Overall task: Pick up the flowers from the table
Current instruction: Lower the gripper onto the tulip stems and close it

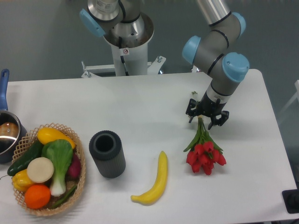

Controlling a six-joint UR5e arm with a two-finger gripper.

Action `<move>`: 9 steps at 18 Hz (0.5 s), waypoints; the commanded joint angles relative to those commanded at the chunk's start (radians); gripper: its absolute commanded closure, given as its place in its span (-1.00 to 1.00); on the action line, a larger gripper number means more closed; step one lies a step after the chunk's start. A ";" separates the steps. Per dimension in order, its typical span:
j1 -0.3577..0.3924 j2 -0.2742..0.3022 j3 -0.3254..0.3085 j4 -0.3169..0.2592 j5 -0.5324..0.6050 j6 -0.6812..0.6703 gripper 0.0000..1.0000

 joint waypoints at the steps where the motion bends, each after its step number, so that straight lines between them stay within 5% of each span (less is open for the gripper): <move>1: -0.002 0.000 0.003 -0.002 -0.002 0.000 -0.07; 9: 0.000 0.000 0.005 -0.008 0.000 -0.005 0.46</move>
